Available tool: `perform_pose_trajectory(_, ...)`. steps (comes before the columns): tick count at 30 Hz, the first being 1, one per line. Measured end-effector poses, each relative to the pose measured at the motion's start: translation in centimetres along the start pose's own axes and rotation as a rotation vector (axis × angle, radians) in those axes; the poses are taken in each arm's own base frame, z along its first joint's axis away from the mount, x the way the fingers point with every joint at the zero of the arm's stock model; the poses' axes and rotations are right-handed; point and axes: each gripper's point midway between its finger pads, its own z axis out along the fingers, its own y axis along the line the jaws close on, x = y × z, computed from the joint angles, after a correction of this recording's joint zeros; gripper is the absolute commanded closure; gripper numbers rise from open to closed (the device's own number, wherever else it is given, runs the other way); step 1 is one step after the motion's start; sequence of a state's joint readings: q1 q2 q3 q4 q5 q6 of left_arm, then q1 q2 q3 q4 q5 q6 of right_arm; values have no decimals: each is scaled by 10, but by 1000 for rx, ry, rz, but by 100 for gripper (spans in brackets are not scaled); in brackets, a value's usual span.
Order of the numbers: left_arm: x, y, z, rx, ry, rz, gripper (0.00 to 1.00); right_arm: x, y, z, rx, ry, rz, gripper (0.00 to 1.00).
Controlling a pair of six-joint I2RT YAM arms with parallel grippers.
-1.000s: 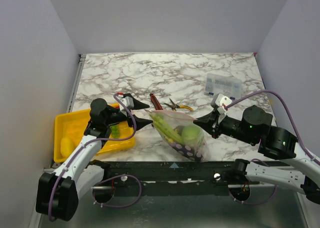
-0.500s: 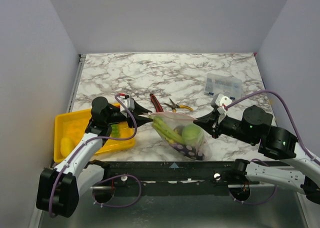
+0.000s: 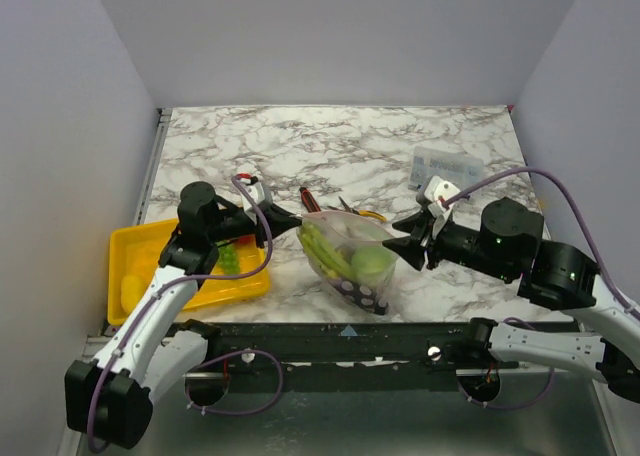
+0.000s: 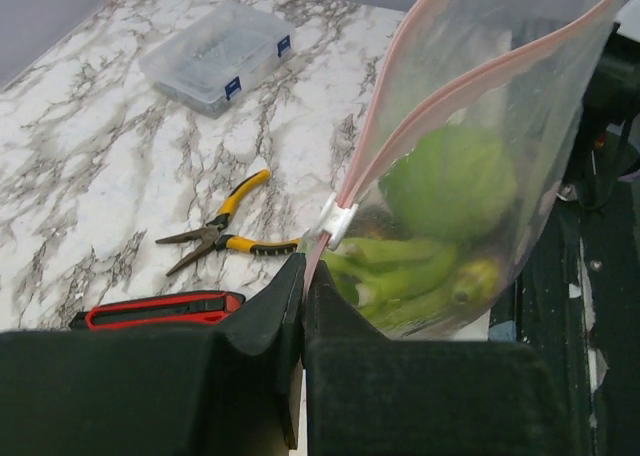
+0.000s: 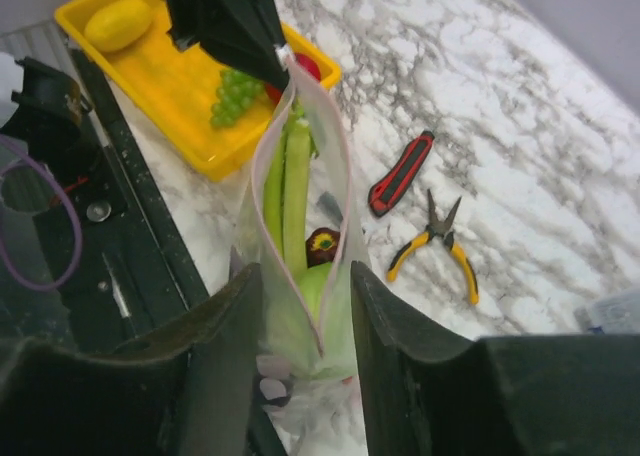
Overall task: Place the food in the zip-top bag and seal the zipper
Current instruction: Zip the zipper food storage bag at the center of the board.
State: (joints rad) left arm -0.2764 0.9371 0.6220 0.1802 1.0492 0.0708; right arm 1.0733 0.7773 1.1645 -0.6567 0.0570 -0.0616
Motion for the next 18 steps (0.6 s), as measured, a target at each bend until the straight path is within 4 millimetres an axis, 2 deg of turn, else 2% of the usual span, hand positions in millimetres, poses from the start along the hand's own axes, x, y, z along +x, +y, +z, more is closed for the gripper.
perform_pose_trajectory(2, -13, -5, -4, -44, 8, -14, 100, -14, -1, 2, 3, 5, -2, 48)
perform_pose_trajectory(4, -27, -19, -7, -61, 8, -6, 100, -32, -1, 8, -7, -3, -10, 47)
perform_pose_trajectory(7, -42, -39, -12, -66, 2, -1, 100, -42, 6, 25, -53, 8, -38, 46)
perform_pose_trajectory(10, -48, -50, -16, -72, 21, -20, 100, -42, 19, 55, -127, 27, -72, 46)
perform_pose_trajectory(13, -51, -54, -19, -87, 56, -46, 100, -31, 36, 92, -216, 62, -91, 44)
perform_pose_trajectory(18, -44, -51, -25, -144, 127, -100, 100, -22, 54, 126, -308, 92, -84, 44)
